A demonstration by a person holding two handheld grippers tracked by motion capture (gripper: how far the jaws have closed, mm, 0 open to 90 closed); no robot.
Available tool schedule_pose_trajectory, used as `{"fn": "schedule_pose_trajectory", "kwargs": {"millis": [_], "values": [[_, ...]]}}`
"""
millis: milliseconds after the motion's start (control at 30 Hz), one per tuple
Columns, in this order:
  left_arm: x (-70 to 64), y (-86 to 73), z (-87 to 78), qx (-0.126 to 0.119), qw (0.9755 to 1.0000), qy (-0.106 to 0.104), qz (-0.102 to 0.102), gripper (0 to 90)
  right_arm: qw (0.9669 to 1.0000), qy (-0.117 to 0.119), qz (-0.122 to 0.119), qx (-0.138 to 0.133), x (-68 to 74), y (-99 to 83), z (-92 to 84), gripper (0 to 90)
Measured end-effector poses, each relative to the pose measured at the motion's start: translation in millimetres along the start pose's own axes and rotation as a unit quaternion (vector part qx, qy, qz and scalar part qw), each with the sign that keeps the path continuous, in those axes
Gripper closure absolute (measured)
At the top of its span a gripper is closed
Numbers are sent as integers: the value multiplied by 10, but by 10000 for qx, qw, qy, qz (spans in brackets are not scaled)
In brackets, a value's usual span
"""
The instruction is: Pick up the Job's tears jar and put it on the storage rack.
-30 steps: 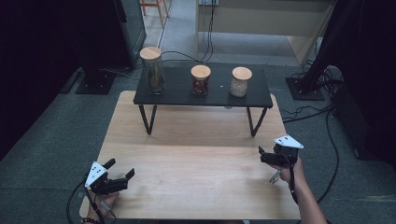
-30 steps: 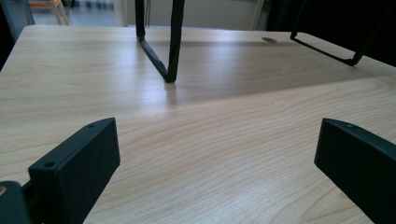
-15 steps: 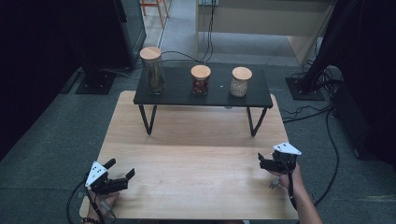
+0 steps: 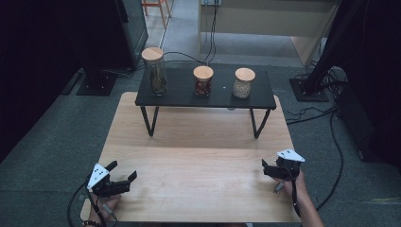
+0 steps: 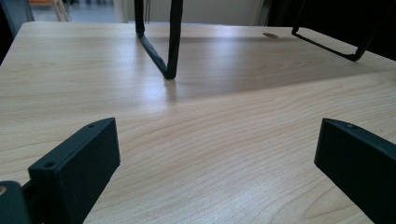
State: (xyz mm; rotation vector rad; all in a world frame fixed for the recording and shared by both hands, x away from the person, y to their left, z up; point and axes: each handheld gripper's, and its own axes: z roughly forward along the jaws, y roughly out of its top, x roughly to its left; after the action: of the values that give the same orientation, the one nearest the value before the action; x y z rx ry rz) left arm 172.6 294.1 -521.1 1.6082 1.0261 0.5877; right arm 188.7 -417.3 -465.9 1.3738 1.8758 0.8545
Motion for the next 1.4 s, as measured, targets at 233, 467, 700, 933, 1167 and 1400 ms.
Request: {"fn": "schedule_pose_trajectory", "kwargs": {"millis": [233,467,700,933,1167,1400], "values": [[-6,6,2,23,10000,12,15,2,10000,-10,52,9,-1,-79,11,57],[-11,10,5,32,10000,21,23,2,9999,-8,107,6,-16,-148,10,57],[-17,11,9,37,10000,32,24,2,9999,-6,138,-14,-17,-218,2,57],[-23,15,8,54,10000,44,33,2,9998,5,198,-94,-24,-275,-22,57],[-30,18,8,64,10000,55,32,2,9995,104,256,-124,-35,-335,-23,57],[-39,17,8,60,9999,82,31,2,9988,226,395,-152,-87,-368,-29,57]]}}
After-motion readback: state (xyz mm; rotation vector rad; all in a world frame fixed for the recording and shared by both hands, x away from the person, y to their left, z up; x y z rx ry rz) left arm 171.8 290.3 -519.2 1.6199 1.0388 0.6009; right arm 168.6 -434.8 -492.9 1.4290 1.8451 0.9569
